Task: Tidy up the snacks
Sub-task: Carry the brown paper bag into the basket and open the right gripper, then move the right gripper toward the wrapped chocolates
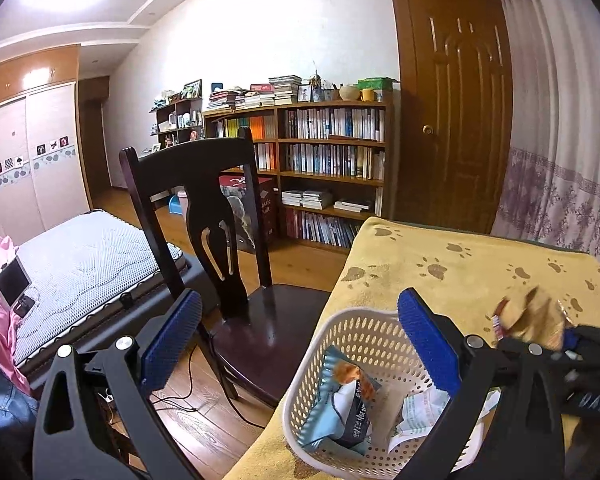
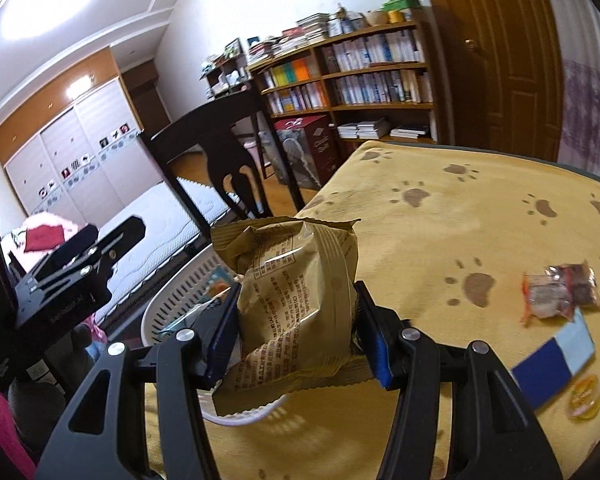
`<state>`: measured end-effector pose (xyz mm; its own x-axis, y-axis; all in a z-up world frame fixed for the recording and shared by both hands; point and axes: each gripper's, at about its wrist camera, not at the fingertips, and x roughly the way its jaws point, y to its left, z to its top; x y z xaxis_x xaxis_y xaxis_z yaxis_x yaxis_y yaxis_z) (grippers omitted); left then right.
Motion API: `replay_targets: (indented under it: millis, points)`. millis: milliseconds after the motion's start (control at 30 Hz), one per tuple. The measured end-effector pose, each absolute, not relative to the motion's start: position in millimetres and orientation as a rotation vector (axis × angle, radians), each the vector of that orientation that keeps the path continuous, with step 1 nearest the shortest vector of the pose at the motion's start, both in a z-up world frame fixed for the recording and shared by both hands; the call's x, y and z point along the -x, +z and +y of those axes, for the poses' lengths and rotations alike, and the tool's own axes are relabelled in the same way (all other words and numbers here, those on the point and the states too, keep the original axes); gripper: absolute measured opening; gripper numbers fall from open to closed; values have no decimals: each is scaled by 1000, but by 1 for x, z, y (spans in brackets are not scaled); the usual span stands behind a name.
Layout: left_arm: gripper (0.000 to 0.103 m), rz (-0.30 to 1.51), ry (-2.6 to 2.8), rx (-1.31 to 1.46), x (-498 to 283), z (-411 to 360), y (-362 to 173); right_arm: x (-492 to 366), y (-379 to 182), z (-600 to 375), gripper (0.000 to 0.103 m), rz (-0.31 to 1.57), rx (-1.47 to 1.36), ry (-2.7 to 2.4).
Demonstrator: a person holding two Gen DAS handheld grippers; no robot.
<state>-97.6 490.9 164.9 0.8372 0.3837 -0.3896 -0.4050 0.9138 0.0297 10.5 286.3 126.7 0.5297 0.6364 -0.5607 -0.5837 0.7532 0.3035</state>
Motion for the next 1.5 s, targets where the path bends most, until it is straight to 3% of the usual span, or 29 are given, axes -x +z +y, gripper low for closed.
replay_targets:
  millis: [567, 1067, 1500]
  points:
    - [100, 382, 439, 118, 102, 511, 170, 11, 120, 345, 55, 742, 5, 826]
    - [100, 383, 429, 126, 102, 512, 170, 10, 109, 336, 56, 771, -19, 799]
    - [100, 398, 389, 119, 97, 500, 167, -3, 110, 285, 62, 756, -139, 678]
